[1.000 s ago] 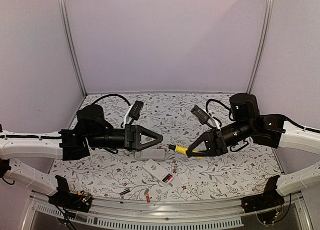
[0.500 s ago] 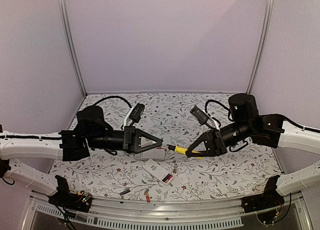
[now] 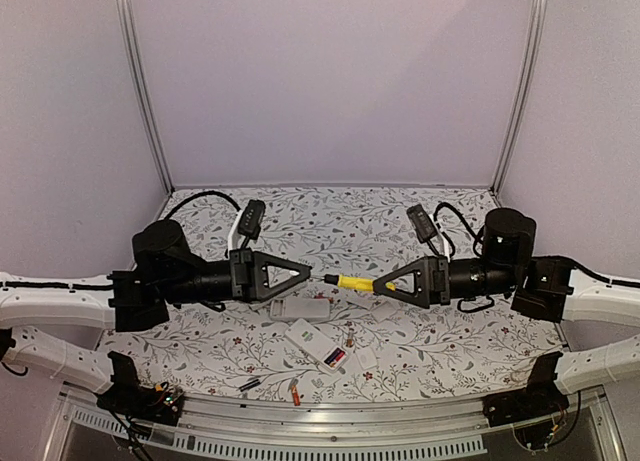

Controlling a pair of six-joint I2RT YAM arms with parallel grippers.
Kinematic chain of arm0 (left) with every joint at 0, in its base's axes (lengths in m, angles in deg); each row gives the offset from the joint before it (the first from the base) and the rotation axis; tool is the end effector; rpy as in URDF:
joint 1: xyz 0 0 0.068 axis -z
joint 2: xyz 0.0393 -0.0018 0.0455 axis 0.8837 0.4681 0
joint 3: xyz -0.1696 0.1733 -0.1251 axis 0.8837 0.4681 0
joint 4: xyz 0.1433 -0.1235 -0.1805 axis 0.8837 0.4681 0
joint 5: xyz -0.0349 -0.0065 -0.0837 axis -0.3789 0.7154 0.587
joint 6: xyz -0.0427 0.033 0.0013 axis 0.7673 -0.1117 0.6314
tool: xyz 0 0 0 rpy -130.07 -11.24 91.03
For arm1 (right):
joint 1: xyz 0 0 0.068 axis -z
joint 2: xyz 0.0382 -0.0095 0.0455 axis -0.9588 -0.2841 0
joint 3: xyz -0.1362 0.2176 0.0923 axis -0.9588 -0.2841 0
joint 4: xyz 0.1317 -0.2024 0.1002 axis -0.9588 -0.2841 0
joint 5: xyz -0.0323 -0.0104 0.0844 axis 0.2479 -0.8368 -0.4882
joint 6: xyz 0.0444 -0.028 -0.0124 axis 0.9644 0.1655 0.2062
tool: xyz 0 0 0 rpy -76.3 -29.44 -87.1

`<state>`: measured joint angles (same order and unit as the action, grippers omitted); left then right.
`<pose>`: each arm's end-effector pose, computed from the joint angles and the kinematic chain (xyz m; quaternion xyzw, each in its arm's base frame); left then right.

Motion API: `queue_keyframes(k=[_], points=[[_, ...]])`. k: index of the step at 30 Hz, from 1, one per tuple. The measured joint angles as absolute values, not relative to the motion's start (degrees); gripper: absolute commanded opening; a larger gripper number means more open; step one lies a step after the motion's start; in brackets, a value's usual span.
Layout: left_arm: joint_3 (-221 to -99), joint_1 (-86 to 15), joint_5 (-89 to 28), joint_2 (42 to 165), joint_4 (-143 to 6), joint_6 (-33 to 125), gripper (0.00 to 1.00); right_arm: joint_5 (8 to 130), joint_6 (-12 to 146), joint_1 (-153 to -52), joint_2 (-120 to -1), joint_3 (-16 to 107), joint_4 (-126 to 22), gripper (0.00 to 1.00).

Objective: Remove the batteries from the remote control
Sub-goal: Pass from the right arm to the left, then pass from the left arm to the right

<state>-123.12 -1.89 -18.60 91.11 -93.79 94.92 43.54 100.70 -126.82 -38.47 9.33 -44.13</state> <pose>0.1146 -0.2247 0.2885 0.1231 0.6972 -0.6651 0.2377 0.1256 0.2010 0.2920 -0.2584 0.7240 0.5892 0.2488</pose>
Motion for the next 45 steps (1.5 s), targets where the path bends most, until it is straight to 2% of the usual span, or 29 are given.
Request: queue_keyframes(k=[3, 6, 11, 25, 30, 31, 34, 36, 39, 45], points=[[-121.5, -1.9, -20.7, 88.9, -97.1, 94.9, 0.00, 47.6, 105.8, -128.0, -36.8, 5.6, -37.3, 0.87], [-120.9, -1.9, -21.9, 88.2, -98.8, 95.0, 0.00, 49.7, 109.2, -129.3, -37.1, 5.0, -32.5, 0.81], [-120.5, -1.9, -22.7, 88.2, -99.4, 95.6, 0.00, 50.1, 111.1, -130.6, -39.9, 6.5, -28.3, 0.62], [-120.5, -1.9, -22.9, 88.2, -99.9, 95.6, 0.00, 49.3, 111.6, -132.0, -43.7, 9.9, -26.6, 0.20], [-120.5, -1.9, -22.9, 88.2, -100.1, 95.7, 0.00, 49.8, 112.1, -132.0, -43.6, 9.9, -26.5, 0.00], [-120.5, -1.9, -22.8, 88.2, -100.1, 95.7, 0.04, 50.0, 111.9, -132.0, -43.6, 9.9, -26.4, 0.00], [-120.6, -2.0, -22.7, 88.5, -99.3, 95.3, 0.48, 50.8, 111.7, -132.0, -43.5, 9.9, -27.3, 0.00], [-121.3, -2.1, -22.4, 89.1, -96.5, 94.9, 0.65, 52.3, 111.5, -132.0, -43.2, 9.9, -29.6, 0.00], [-123.0, -2.6, -22.6, 90.1, -90.0, 94.0, 0.76, 55.9, 110.1, -132.0, -41.1, 9.9, -37.0, 0.00], [-124.9, -4.3, -24.7, 93.7, -77.6, 92.0, 0.78, 62.6, 105.0, -132.0, -36.7, 9.9, -56.5, 0.00]])
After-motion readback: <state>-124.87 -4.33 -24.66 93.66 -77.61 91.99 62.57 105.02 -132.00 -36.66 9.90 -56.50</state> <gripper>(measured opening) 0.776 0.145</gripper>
